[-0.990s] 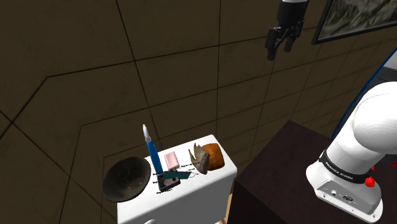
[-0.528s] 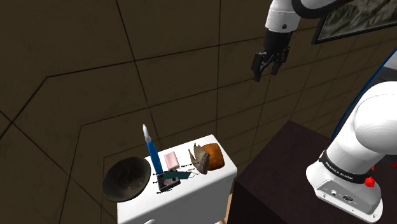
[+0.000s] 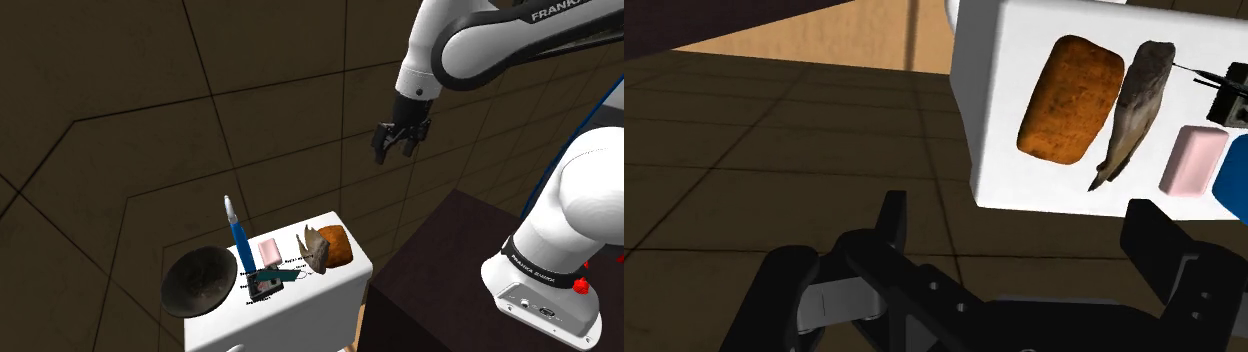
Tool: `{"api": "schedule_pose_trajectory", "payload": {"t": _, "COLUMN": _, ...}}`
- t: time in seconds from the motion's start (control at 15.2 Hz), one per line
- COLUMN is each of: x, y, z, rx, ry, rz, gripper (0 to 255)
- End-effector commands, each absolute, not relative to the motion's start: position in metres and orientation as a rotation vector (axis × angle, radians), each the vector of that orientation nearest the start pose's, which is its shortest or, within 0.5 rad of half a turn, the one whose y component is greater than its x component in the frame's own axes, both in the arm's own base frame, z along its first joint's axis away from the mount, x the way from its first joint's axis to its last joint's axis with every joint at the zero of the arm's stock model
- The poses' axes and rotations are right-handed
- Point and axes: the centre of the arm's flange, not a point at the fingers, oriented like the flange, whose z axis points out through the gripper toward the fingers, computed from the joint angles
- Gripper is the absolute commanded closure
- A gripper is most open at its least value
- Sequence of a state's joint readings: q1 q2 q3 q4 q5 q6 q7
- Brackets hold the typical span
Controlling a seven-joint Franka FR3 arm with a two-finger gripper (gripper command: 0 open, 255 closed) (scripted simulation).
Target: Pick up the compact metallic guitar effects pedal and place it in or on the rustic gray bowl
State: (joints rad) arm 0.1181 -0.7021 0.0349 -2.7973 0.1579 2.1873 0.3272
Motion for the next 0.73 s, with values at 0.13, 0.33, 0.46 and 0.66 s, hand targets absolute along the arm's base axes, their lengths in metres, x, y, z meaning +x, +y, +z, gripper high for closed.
{"api": "schedule_pose_trajectory", "payload": {"t": 0.13, "x": 0.335, "y": 0.083, "z": 0.366, "rx": -2.917, "ry": 0.444, "rz": -0.104, "gripper": 0}}
{"api": "schedule_pose_trajectory", "payload": {"t": 0.33, "x": 0.341, "y": 0.104, "z": 0.336, "rx": -2.868, "ry": 0.473, "rz": -0.106, "gripper": 0}}
{"api": "schedule_pose_trajectory", "payload": {"t": 0.46, "x": 0.346, "y": 0.118, "z": 0.317, "rx": -2.835, "ry": 0.492, "rz": -0.107, "gripper": 0}}
{"api": "schedule_pose_trajectory", "payload": {"t": 0.66, "x": 0.354, "y": 0.14, "z": 0.29, "rx": -2.785, "ry": 0.519, "rz": -0.109, "gripper": 0}}
